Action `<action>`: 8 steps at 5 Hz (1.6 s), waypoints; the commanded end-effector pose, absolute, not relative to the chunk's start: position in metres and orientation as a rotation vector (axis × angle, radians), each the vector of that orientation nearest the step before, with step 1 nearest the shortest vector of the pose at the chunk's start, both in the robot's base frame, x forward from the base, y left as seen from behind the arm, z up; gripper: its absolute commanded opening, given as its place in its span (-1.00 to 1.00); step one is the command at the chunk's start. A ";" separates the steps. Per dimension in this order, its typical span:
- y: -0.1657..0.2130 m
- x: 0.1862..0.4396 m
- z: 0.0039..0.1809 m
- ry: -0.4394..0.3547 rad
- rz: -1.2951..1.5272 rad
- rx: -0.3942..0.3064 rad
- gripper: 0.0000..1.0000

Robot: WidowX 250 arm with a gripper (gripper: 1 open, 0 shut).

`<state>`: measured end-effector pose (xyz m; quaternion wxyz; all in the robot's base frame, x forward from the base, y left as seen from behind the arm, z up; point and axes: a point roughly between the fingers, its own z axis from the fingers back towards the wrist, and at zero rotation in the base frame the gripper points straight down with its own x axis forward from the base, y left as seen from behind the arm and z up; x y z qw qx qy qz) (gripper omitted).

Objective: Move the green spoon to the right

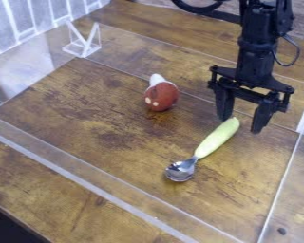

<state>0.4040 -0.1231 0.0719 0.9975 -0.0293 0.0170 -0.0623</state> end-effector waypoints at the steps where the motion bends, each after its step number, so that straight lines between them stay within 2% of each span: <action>1: -0.134 0.409 0.094 -0.028 -0.165 -0.072 1.00; 4: -0.150 0.412 0.085 0.000 -0.173 -0.070 1.00; 6: -0.136 0.426 0.071 0.024 -0.217 -0.060 1.00; 7: -0.137 0.422 0.063 0.040 -0.204 -0.057 1.00; 8: -0.124 0.414 0.084 0.031 -0.188 -0.053 1.00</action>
